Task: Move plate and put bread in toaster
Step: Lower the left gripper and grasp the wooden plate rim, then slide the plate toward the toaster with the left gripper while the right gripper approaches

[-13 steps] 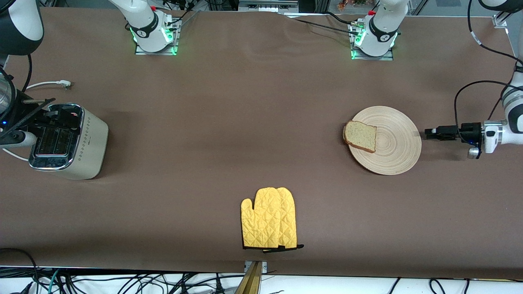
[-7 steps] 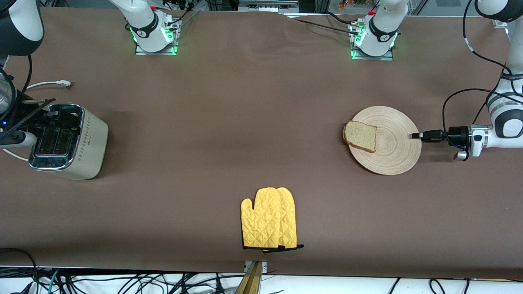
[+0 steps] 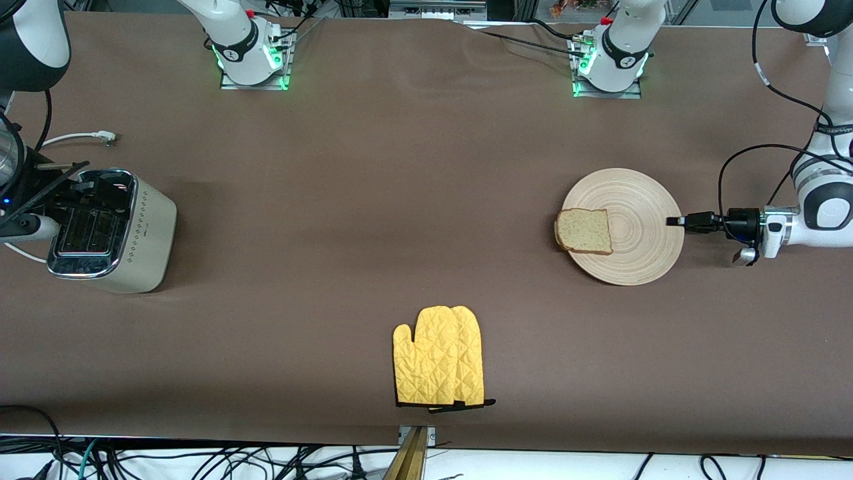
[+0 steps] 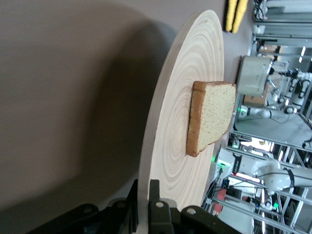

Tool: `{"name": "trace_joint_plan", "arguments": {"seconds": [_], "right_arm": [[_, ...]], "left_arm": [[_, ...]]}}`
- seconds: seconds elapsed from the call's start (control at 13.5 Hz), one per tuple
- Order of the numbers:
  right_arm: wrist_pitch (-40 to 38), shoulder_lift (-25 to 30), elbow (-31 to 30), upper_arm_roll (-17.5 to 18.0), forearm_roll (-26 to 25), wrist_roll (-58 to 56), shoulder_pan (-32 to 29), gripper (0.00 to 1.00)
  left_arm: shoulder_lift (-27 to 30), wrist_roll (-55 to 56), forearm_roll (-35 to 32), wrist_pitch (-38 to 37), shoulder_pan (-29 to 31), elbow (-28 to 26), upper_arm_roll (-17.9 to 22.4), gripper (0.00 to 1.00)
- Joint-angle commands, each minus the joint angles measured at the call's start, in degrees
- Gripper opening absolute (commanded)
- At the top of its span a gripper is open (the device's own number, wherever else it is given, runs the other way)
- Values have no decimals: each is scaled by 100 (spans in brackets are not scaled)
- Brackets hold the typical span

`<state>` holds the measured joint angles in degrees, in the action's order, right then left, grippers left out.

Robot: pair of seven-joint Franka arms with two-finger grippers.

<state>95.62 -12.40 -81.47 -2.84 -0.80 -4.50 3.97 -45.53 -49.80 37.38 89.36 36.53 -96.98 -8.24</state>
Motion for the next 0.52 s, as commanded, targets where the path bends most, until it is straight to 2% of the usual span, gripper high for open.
{"name": "trace_joint_plan", "arguments": {"seconds": [0.0, 0.15, 0.3, 0.45], "right_arm": [[-8, 1, 26, 12, 71, 19, -36, 100], [-26, 1, 26, 12, 71, 28, -36, 100], [-26, 1, 26, 12, 71, 54, -36, 100], [-26, 1, 26, 3, 71, 72, -36, 100]], "left_arm": [[97, 207, 111, -261, -84, 145, -676, 0], [71, 646, 146, -217, -399, 136, -1064, 0], [71, 691, 522, 10, -1074, 31, -1101, 0], [44, 691, 682, 702, -1742, -83, -1101, 0]]}}
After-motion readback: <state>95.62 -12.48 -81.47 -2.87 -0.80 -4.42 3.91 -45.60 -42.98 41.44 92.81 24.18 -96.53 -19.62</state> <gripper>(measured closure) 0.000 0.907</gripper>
